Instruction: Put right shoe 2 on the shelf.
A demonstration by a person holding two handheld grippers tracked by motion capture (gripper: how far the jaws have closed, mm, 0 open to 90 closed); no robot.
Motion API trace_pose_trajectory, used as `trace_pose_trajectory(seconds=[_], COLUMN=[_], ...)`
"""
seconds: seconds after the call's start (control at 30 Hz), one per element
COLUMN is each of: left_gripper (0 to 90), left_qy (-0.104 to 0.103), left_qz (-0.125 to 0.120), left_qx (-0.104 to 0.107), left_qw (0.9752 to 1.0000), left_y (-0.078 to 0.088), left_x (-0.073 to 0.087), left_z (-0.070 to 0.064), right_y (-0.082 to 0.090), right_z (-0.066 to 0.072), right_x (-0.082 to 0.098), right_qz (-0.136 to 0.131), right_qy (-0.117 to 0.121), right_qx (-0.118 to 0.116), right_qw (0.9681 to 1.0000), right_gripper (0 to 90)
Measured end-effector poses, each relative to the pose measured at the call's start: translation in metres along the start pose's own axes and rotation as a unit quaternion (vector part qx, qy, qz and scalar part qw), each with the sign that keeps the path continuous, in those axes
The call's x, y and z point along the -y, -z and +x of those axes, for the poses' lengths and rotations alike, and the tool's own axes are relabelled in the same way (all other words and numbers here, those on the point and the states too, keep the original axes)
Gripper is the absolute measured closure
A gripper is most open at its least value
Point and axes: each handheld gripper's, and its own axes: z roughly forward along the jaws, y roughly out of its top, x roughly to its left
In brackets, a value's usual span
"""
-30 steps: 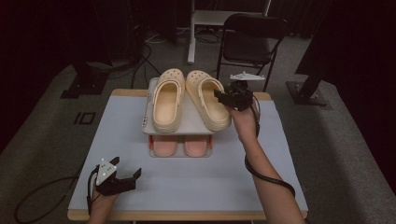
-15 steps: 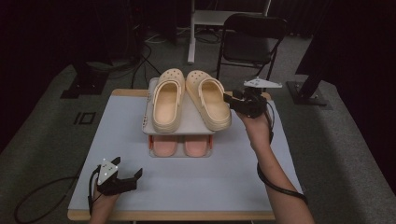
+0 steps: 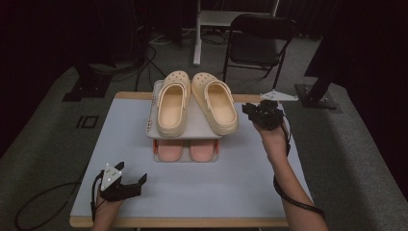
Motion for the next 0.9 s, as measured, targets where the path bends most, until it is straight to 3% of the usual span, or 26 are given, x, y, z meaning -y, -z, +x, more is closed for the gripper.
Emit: trace_pose_trajectory(seconds=[0.13, 0.27, 0.57, 0.9], left_gripper=[1.7, 1.7, 1.7, 1.7], left_qy=[0.001, 0.002, 0.002, 0.003], left_qz=[0.001, 0.004, 0.003, 0.005], left_qx=[0.000, 0.000, 0.000, 0.002], left_qw=[1.0000, 1.0000, 1.0000, 1.0000], left_y=[-0.001, -0.001, -0.001, -0.002], left_x=[0.001, 0.001, 0.001, 0.001], left_z=[0.000, 0.000, 0.000, 0.000], right_y=[-0.005, -0.008, -0.008, -0.021], right_z=[0.002, 0.006, 0.017, 0.036], right_x=[0.012, 0.022, 0.021, 0.019], right_qz=[0.021, 0.034, 0.016, 0.012], right_qy=[0.009, 0.015, 0.003, 0.004], right_qx=[-0.006, -0.025, -0.049, -0.077], right_qw=[0.9997, 0.9990, 0.9986, 0.9969], right_gripper=[88.6, 90.0, 90.0, 90.0])
